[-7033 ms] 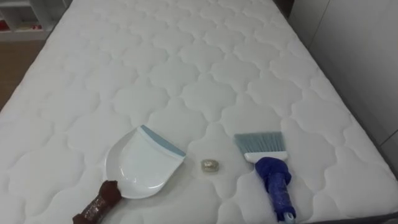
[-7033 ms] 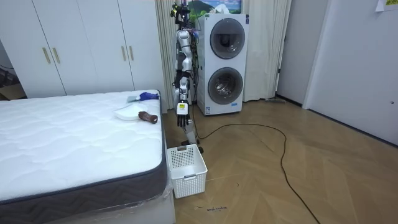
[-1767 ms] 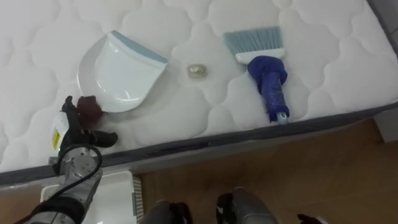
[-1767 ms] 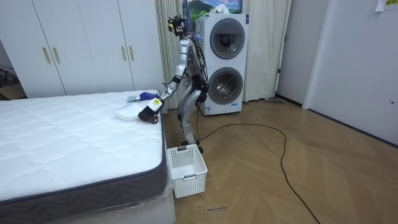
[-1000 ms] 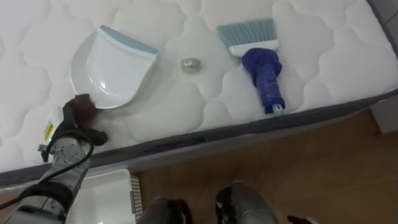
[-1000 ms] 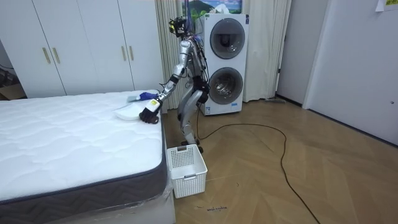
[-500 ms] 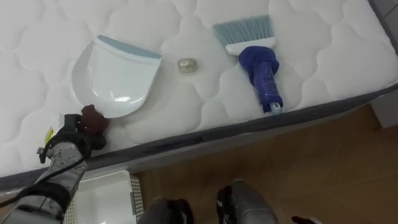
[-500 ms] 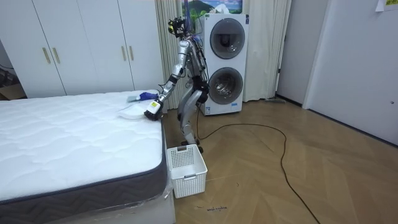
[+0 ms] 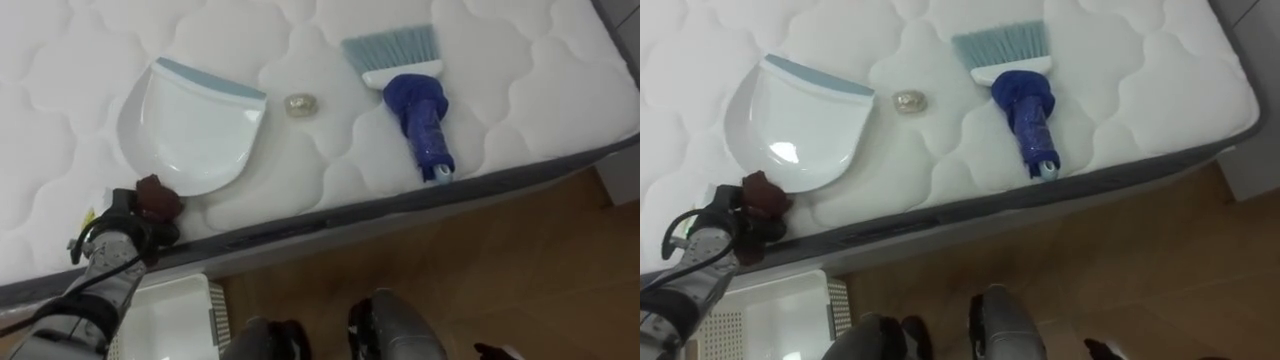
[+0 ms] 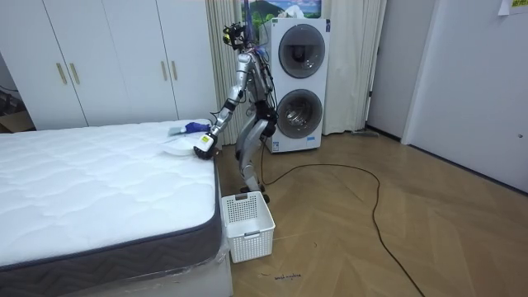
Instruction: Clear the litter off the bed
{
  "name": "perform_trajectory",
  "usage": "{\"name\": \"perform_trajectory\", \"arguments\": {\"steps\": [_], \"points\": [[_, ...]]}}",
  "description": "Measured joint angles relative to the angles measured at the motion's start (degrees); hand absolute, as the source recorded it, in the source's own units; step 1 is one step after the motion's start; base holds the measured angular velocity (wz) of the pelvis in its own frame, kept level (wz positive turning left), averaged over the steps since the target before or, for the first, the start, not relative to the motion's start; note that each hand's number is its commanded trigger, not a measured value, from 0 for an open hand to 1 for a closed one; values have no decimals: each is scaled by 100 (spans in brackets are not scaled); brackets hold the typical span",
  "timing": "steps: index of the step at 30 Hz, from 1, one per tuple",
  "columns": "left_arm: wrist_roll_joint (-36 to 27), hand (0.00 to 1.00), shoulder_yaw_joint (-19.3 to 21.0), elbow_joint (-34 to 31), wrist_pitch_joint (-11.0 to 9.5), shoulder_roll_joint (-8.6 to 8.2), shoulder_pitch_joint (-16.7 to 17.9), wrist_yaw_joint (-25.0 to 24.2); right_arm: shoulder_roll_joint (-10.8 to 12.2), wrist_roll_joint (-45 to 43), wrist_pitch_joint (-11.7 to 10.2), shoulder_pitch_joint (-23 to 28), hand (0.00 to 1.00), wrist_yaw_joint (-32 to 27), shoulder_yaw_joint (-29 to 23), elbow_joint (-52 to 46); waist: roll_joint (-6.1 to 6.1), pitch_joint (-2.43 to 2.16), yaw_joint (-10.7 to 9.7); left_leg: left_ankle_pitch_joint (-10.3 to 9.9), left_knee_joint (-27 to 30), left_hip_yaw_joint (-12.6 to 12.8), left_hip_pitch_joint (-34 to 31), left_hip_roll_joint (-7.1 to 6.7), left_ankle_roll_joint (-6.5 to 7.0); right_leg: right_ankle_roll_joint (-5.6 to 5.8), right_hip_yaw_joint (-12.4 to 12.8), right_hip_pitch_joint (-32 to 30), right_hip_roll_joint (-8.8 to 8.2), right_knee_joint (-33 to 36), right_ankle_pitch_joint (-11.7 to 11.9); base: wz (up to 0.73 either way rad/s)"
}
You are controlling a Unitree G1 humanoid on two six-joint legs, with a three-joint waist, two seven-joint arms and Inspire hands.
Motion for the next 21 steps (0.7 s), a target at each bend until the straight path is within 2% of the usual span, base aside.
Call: {"name": "perform_trajectory", "arguments": {"steps": [6, 11, 16, 21], "points": [[101, 100, 19, 12, -43, 4, 0, 13, 0, -1, -58, -67, 0, -2, -4, 10, -12, 6, 24, -1, -11, 0, -1, -2, -1, 5, 3, -4, 2, -10, -3, 0], [544, 100, 24, 110, -220, 5, 9, 150, -1, 58, -167, -61, 0, -2, -3, 4, -13, 5, 56, 2, -44, 4, 11, -3, 1, 6, -2, 3, 2, -44, -3, 0], [948, 100, 19, 151, -283, 36, 20, 373, -1, 365, -306, -53, 0, -53, -28, 13, -11, 2, 78, 9, -156, 28, 107, -4, -6, 10, 1, 86, 9, -136, 0, 0], [1409, 100, 20, 150, -367, 107, 23, 589, -4, 839, -474, -64, 0, -157, -322, 14, -5, -1, 177, 18, -275, 59, 206, -2, -20, 15, -1, 163, 13, -242, 8, -2]]}}
